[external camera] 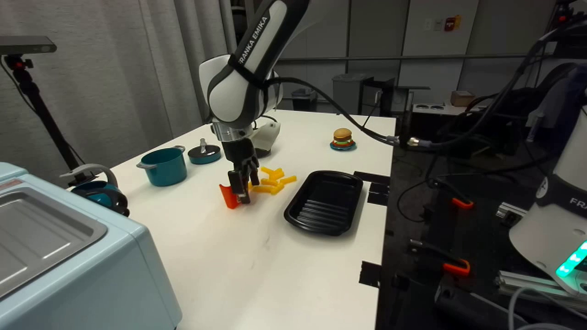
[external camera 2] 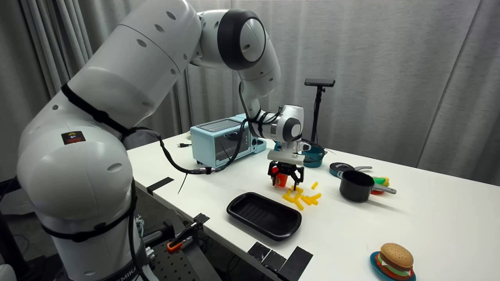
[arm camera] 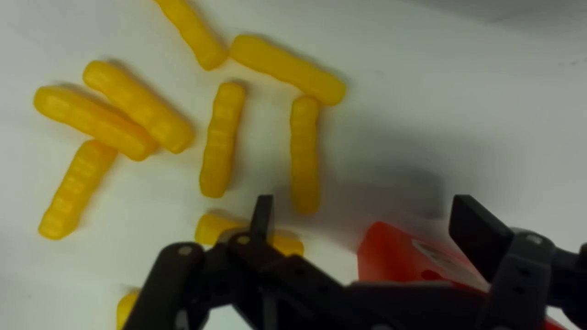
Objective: Put a plastic french fry in the red packet
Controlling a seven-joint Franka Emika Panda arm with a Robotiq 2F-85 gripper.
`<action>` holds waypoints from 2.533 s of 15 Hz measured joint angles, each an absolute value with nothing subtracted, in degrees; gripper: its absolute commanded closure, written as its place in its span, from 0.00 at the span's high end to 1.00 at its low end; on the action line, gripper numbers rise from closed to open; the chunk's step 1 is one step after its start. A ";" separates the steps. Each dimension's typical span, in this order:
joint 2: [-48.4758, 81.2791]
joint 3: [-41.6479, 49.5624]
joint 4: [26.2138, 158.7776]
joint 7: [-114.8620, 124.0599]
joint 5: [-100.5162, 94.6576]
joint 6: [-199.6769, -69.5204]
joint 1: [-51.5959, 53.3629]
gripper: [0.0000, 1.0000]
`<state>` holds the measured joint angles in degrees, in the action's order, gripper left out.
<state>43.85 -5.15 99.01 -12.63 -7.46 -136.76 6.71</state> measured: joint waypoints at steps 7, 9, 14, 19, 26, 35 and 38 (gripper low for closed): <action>43.82 -4.90 98.63 -12.64 -7.45 -136.76 5.59 0.13; 43.65 -4.90 98.80 -12.64 -7.45 -136.76 5.22 0.00; 42.99 -4.64 99.48 -12.64 -7.44 -136.77 4.56 0.04; 41.03 -2.95 102.70 -12.63 -7.53 -136.77 3.55 0.04; 34.60 -2.82 106.62 -10.57 -7.53 -137.34 4.39 0.04; 28.98 -1.58 107.06 -6.17 -8.67 -144.28 5.76 0.04; 28.72 -1.04 107.10 -5.99 -8.78 -147.85 5.74 0.04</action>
